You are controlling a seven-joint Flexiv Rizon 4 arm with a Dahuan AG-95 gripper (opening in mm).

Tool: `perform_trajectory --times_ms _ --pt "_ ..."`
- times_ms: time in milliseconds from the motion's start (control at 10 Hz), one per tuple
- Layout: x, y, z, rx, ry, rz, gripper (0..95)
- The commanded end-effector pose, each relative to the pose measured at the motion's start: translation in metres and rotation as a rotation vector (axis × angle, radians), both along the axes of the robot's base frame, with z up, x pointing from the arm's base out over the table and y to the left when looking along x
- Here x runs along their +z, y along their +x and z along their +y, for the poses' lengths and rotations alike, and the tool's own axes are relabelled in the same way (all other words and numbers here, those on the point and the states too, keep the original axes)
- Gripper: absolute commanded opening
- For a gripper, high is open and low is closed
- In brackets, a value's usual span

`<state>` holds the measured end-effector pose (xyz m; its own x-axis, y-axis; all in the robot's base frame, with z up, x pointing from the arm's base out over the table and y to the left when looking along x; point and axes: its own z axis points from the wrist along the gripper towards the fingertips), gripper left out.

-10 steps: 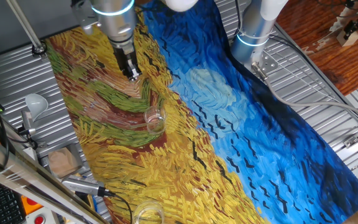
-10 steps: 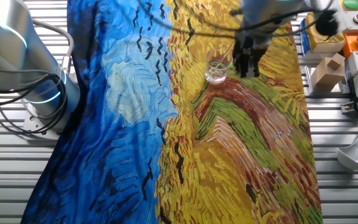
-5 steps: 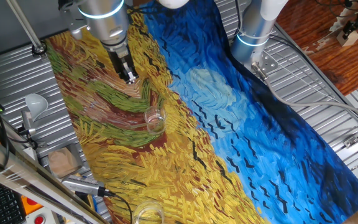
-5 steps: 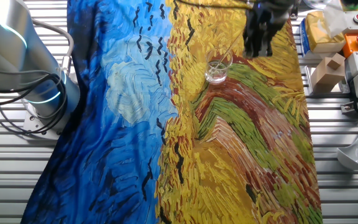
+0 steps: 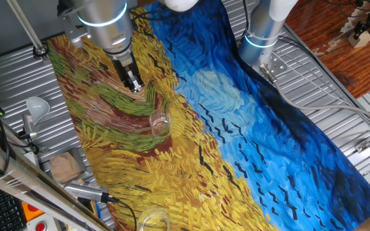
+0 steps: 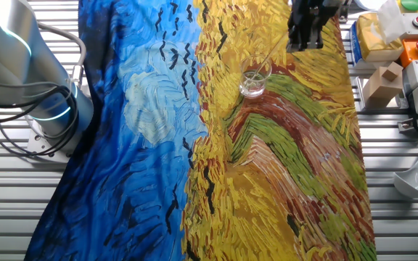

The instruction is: Stir the beaker with a glass rod

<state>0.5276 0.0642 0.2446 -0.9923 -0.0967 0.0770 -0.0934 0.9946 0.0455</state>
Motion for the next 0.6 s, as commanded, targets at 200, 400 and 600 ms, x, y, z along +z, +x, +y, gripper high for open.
perform_trajectory --times_ms 200,400,600 --pt "0.0002 -0.0010 0.0004 0.049 -0.002 0.043 0.0" --pt "0.0002 -0.0010 0.0004 0.085 0.000 0.036 0.0" --pt "0.0002 -0.0010 0.0004 0.085 -0.004 0.033 0.0"
